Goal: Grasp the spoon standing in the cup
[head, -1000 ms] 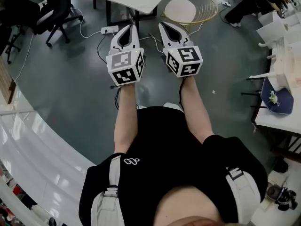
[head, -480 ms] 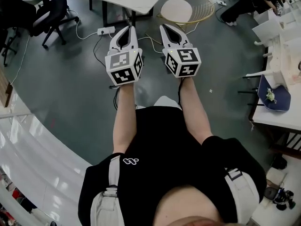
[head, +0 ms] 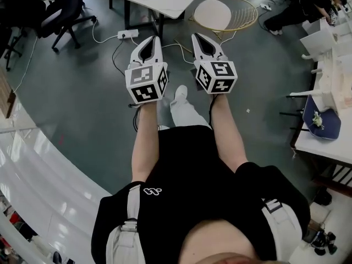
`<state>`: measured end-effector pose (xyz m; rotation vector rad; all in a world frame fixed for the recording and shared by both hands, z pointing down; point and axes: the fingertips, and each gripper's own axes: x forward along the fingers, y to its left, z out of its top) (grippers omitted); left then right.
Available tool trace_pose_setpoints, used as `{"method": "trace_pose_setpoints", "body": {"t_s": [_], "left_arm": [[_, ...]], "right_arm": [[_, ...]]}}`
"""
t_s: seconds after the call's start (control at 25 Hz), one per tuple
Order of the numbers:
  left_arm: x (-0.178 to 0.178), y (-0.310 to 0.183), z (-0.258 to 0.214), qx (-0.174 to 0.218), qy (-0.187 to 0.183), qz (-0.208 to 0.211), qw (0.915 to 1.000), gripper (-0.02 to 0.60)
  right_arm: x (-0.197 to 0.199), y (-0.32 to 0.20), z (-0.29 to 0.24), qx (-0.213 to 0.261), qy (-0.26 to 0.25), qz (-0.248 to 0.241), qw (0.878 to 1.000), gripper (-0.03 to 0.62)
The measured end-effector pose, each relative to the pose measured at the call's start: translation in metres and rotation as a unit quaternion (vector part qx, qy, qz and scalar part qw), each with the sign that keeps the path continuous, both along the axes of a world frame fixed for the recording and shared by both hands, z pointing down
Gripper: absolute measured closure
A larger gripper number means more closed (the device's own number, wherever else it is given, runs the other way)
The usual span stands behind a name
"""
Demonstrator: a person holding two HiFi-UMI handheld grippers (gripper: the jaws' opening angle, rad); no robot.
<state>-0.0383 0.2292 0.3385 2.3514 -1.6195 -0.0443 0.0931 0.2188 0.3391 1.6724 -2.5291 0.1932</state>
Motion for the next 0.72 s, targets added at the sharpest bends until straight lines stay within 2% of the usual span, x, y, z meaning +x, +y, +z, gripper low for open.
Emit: {"method": "trace_pose_setpoints", "body": {"t_s": [0.32, 0.52, 0.72], "left_arm": [[-0.023, -0.062, 0.021, -0.019, -0.004, -0.045, 0.9988, 0.568], [-0.011, -0.115, 0.033, -0.036, -0.007, -0.066, 0.9972, 0.568], [0.011, -0.168, 0.044, -0.048, -0.011, -0.067, 0.9965, 0.569]], "right_arm": [[-0.024, -0.073, 0.024, -0.018, -0.009, -0.044, 0.999, 0.588], [-0.009, -0.132, 0.038, -0.037, -0.011, -0.054, 0.998, 0.586], [0.015, -0.189, 0.046, -0.039, -0.008, -0.056, 0.998, 0.586]]}}
